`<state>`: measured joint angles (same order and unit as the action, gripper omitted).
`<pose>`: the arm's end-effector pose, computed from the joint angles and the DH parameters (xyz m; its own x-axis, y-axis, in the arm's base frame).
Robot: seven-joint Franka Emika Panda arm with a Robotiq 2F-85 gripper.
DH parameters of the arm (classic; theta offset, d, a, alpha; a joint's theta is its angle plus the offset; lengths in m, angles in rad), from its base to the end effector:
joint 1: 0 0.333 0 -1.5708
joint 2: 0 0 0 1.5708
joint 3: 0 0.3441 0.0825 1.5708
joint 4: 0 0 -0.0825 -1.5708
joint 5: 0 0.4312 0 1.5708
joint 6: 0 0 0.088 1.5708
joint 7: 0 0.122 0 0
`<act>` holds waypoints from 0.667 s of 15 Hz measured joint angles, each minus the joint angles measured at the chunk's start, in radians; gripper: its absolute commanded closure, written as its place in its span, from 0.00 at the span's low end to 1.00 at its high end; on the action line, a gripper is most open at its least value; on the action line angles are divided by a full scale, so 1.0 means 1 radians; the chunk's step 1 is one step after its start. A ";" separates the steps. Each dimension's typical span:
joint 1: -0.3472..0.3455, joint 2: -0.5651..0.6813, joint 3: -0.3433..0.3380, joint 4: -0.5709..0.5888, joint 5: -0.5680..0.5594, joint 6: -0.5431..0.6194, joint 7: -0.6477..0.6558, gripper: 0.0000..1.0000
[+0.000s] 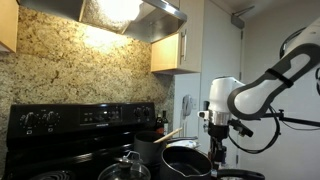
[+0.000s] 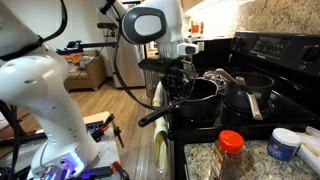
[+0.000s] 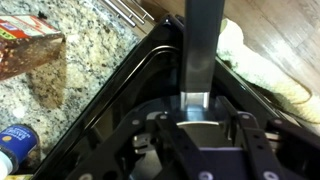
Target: Slide the brown pot handle to the right, put the lid on the covered pot, and then put the pot with a black handle on the right front plate
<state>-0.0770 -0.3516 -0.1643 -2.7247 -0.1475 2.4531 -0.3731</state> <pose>0.4043 -0.0957 0.3154 0.9671 0.2488 0.0541 0.2448 -0.9670 0.0704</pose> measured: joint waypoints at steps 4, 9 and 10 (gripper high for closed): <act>0.000 0.004 0.000 0.038 -0.005 0.001 0.000 0.01; 0.004 -0.007 0.009 0.047 -0.006 -0.013 0.011 0.00; 0.005 -0.023 0.018 0.047 -0.002 -0.038 0.030 0.00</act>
<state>-0.0724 -0.3749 -0.1459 -2.6780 -0.1499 2.4150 -0.3434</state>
